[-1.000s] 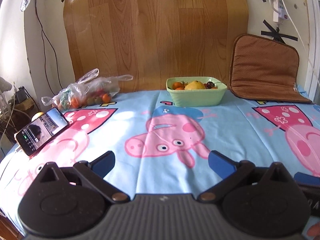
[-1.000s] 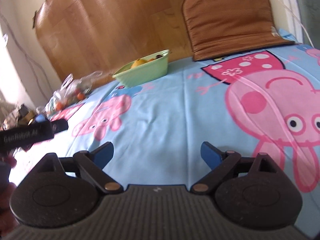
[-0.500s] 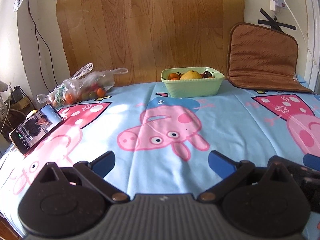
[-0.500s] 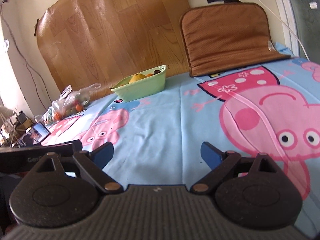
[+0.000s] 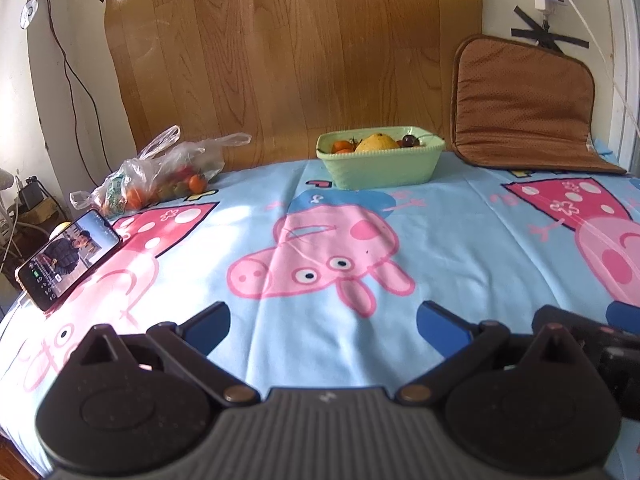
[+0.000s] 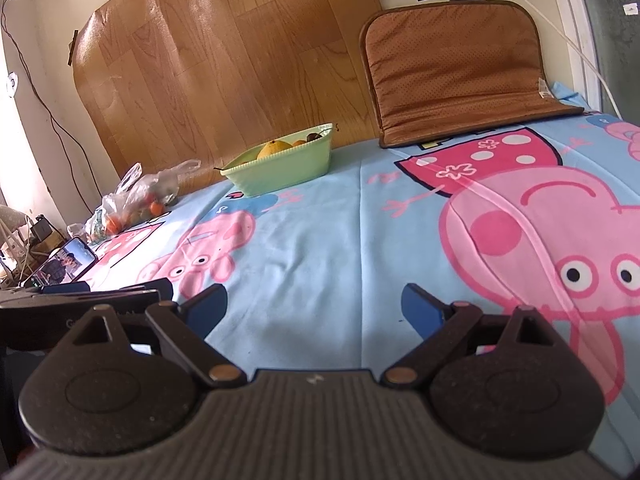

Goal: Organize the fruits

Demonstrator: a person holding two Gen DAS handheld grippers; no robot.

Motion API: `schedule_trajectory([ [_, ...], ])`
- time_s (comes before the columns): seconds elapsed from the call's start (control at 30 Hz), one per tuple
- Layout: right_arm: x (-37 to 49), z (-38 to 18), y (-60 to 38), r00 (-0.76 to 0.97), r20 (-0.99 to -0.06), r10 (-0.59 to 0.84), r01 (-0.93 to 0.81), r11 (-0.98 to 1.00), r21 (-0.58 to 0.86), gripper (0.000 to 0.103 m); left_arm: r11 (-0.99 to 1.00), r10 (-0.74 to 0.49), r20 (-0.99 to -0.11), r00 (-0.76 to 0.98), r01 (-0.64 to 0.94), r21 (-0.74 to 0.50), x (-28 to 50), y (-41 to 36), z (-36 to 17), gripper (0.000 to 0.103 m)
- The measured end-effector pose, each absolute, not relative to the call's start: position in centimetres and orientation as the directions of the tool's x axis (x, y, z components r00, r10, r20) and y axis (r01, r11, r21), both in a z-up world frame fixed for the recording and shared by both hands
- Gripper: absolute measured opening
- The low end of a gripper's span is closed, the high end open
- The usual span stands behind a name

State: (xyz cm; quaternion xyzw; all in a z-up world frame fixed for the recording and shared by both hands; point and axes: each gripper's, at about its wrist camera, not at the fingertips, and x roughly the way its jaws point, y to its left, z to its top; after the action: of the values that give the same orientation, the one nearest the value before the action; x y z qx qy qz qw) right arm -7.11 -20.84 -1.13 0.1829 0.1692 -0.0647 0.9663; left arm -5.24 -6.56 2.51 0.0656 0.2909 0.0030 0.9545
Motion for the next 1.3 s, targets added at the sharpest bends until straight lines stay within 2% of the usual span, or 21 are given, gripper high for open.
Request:
schedule_trajectory([
  [0.5, -7.03, -0.95, -20.7, 0.936, -0.346, -0.062, 0.18, 0.93, 0.32, 0.096, 0.994, 0.037, -0.587, 0.809, 0.033, 0.108, -4.59, -6.5, 2.25, 0.103],
  [1.3, -6.85, -0.99, -20.64, 0.936, -0.347, -0.063, 0.182, 0.93, 0.32, 0.096, 0.99, 0.02, -0.592, 0.806, 0.065, 0.122, -4.61, -6.92, 1.75, 0.103],
])
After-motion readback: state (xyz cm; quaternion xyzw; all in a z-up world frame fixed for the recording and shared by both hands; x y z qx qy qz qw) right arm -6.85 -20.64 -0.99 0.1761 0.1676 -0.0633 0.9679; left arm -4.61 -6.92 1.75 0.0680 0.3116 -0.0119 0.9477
